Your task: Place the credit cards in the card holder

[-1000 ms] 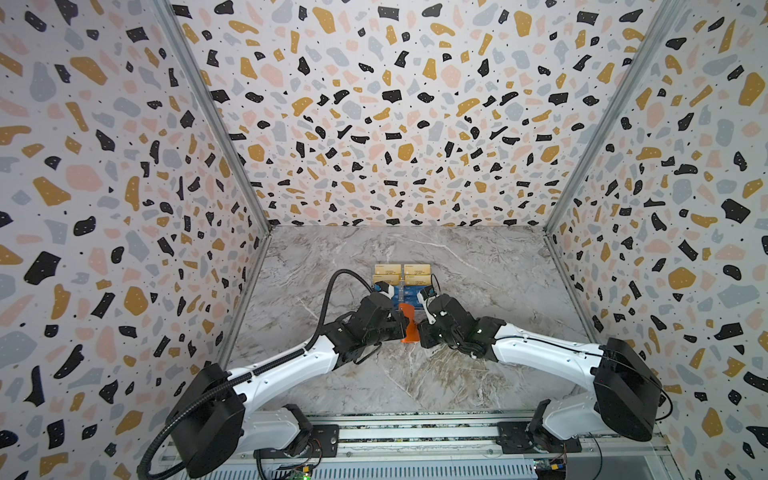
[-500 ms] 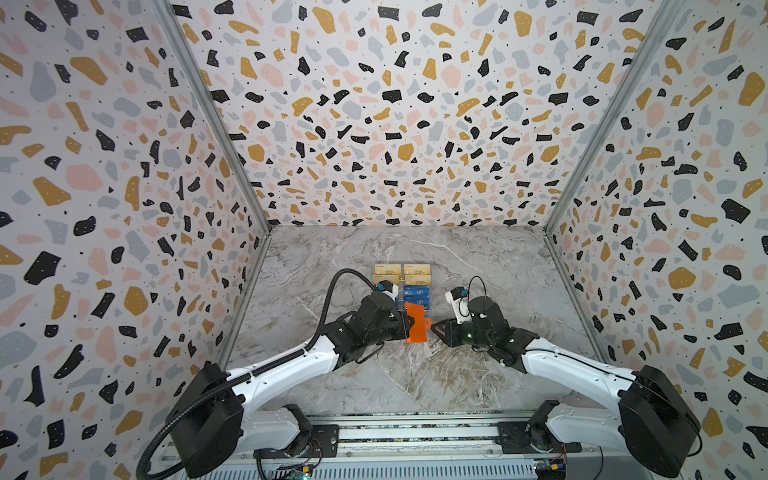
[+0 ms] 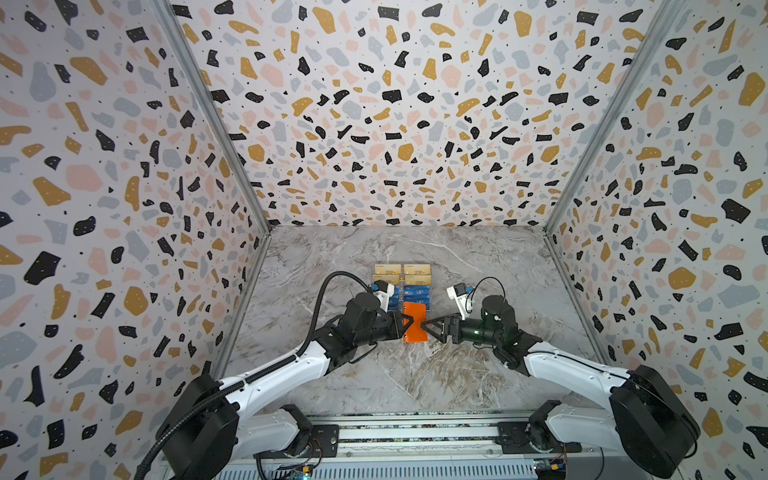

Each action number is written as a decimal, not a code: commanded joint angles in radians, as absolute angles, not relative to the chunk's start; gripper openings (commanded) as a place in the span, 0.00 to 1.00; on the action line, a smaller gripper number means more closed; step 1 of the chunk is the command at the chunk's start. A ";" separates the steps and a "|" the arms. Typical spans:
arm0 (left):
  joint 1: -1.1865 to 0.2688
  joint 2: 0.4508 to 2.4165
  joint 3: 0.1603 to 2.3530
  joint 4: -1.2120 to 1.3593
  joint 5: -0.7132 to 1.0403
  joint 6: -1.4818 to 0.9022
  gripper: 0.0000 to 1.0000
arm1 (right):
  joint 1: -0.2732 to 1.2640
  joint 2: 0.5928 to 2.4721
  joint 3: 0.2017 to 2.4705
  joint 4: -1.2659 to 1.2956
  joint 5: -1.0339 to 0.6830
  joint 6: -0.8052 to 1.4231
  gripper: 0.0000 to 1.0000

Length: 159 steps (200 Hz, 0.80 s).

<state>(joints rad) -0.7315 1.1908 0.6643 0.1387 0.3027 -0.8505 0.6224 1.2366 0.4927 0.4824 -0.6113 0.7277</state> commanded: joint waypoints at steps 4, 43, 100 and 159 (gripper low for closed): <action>-0.730 1.159 0.656 0.274 0.400 -0.856 0.00 | 0.626 1.244 0.512 0.512 -0.624 0.705 0.84; -0.724 1.135 0.625 0.360 0.455 -0.911 0.00 | 0.524 1.193 0.398 0.665 -0.726 0.763 0.68; -0.724 1.157 0.633 0.437 0.546 -0.940 0.00 | 0.479 1.302 0.353 1.008 -0.963 0.897 0.47; -0.724 1.161 0.619 0.488 0.570 -0.972 0.00 | 0.372 1.362 0.256 1.318 -1.041 1.064 0.34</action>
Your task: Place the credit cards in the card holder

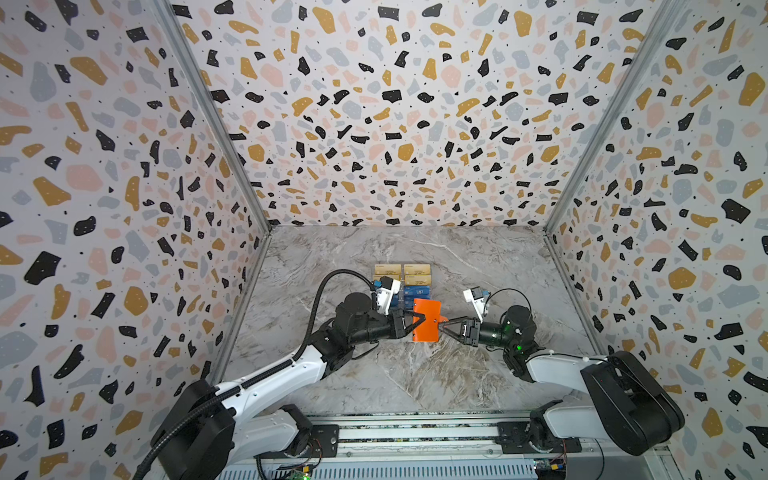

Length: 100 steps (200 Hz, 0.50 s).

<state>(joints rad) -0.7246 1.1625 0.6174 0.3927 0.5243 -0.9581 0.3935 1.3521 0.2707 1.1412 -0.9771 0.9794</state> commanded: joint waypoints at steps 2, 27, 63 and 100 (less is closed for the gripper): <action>-0.724 1.162 0.619 0.490 0.569 -0.973 0.00 | 0.371 1.363 0.256 1.319 -1.042 1.064 0.34; -0.726 1.180 0.626 0.500 0.580 -0.980 0.01 | 0.374 1.374 0.265 1.370 -1.071 1.069 0.33; -0.726 1.187 0.627 0.508 0.586 -0.984 0.01 | 0.390 1.397 0.274 1.468 -1.114 1.113 0.33; -0.726 1.192 0.606 0.592 0.609 -1.033 0.01 | 0.422 1.470 0.282 1.584 -1.130 1.163 0.28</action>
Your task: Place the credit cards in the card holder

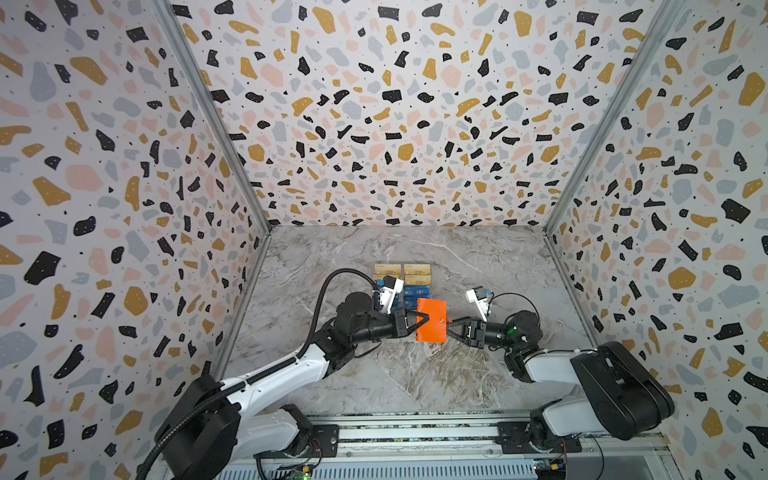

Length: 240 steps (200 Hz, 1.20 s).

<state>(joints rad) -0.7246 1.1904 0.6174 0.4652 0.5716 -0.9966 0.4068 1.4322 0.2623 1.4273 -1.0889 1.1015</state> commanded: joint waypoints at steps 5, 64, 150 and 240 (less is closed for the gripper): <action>-0.725 1.191 0.601 0.603 0.613 -1.040 0.02 | 0.422 1.487 0.278 1.632 -1.132 1.191 0.28; -0.725 1.193 0.588 0.629 0.620 -1.053 0.01 | 0.452 1.607 0.306 1.875 -1.156 1.335 0.13; -0.725 1.193 0.588 0.635 0.618 -1.054 0.01 | 0.436 1.532 0.290 1.875 -1.170 1.350 0.26; -0.723 1.189 0.593 0.711 0.634 -1.101 0.01 | 0.394 1.460 0.267 1.873 -1.194 1.363 0.41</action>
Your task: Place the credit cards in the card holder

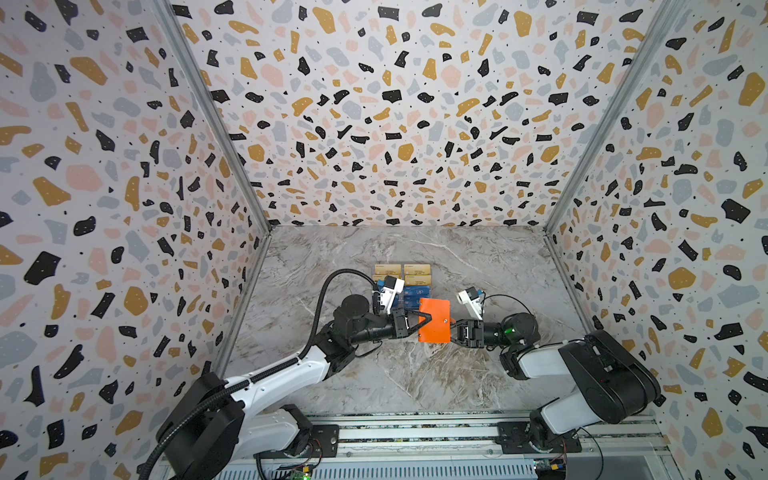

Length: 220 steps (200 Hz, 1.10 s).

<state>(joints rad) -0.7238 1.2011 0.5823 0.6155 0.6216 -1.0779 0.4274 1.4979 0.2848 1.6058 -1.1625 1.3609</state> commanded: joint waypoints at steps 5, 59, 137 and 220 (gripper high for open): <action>-0.723 1.189 0.595 0.708 0.636 -1.101 0.01 | 0.384 1.457 0.256 1.874 -1.197 1.362 0.44; -0.723 1.187 0.589 0.728 0.637 -1.115 0.01 | 0.376 1.416 0.241 1.873 -1.223 1.358 0.46; -0.723 1.172 0.573 0.717 0.637 -1.114 0.01 | 0.340 1.404 0.227 1.873 -1.247 1.364 0.51; -0.724 1.174 0.560 0.725 0.656 -1.112 0.03 | 0.333 1.446 0.303 1.874 -1.240 1.384 0.48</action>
<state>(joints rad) -0.7238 1.1912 0.5690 0.6598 0.6289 -1.1145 0.3336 1.4361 0.2581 1.6089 -1.2282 1.3708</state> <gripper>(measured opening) 0.103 0.484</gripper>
